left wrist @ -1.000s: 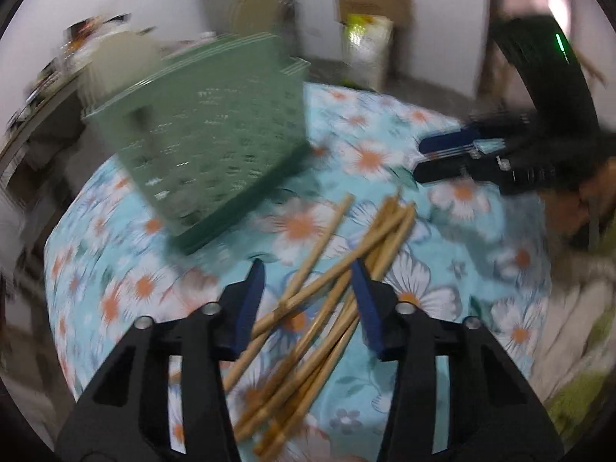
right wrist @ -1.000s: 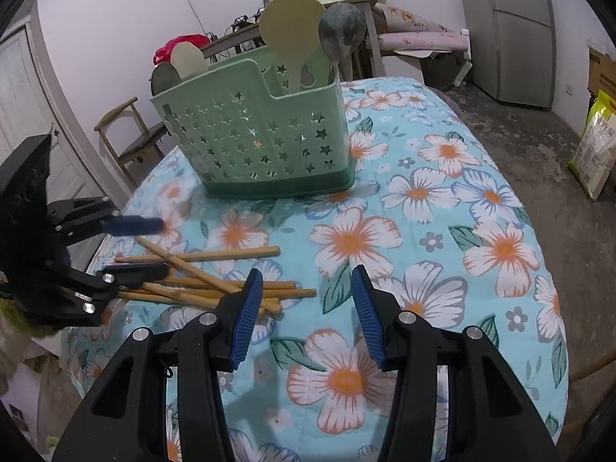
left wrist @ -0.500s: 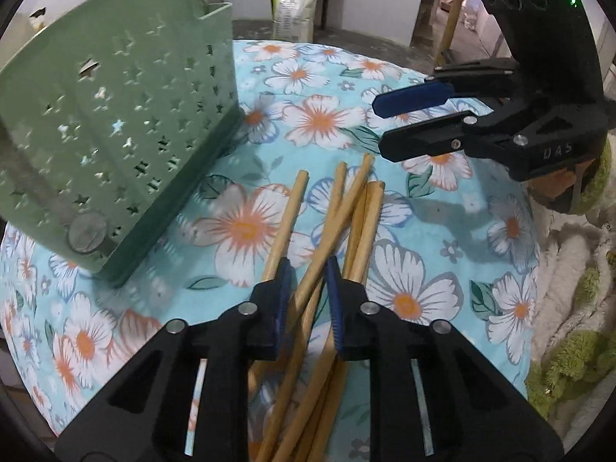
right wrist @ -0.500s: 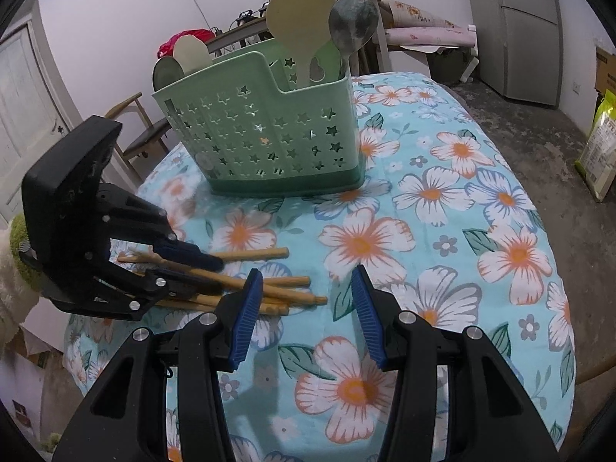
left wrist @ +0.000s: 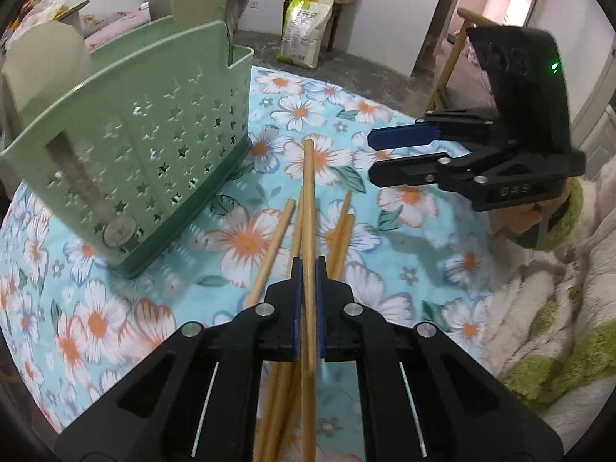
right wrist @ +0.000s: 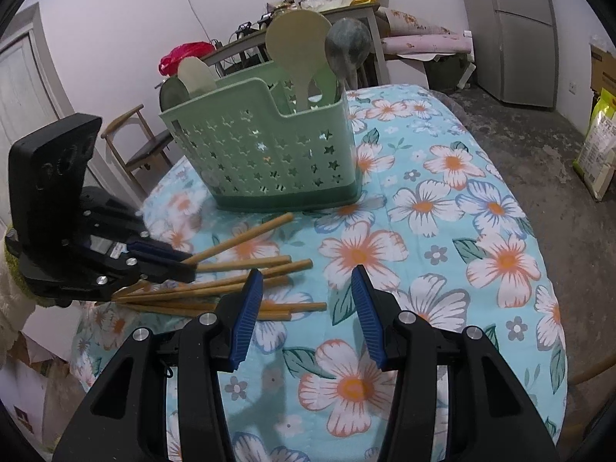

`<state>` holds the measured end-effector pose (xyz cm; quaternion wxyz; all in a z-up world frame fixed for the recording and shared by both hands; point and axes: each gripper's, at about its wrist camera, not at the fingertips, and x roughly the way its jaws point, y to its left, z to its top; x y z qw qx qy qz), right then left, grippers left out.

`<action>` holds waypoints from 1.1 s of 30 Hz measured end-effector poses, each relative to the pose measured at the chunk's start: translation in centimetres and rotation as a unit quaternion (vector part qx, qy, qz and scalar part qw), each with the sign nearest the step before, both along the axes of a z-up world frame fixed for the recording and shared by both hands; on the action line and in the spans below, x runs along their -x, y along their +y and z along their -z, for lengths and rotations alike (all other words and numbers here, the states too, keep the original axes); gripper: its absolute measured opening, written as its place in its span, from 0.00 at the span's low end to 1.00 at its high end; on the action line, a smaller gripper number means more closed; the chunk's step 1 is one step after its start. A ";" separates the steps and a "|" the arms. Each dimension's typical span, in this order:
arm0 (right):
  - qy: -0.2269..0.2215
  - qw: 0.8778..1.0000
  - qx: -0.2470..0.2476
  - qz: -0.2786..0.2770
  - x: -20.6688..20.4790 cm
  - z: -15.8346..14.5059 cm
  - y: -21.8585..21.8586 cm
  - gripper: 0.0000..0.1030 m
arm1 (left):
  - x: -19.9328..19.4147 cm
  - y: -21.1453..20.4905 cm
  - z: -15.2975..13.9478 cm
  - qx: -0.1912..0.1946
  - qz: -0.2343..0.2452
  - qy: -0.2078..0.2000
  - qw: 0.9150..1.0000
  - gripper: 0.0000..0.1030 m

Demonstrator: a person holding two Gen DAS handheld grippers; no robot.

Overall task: Organize utensils
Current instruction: 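Grasp one wooden chopstick with the left gripper while right reaches toward the chopsticks, then grasp another wooden chopstick with the right gripper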

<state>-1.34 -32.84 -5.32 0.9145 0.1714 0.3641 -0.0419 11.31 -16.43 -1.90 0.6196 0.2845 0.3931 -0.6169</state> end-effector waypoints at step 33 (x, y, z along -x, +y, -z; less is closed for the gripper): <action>0.036 0.928 0.152 -0.339 -10.6 -0.3 14.0 0.33 | 2.4 20.2 1.7 0.188 -0.513 0.122 0.829 0.05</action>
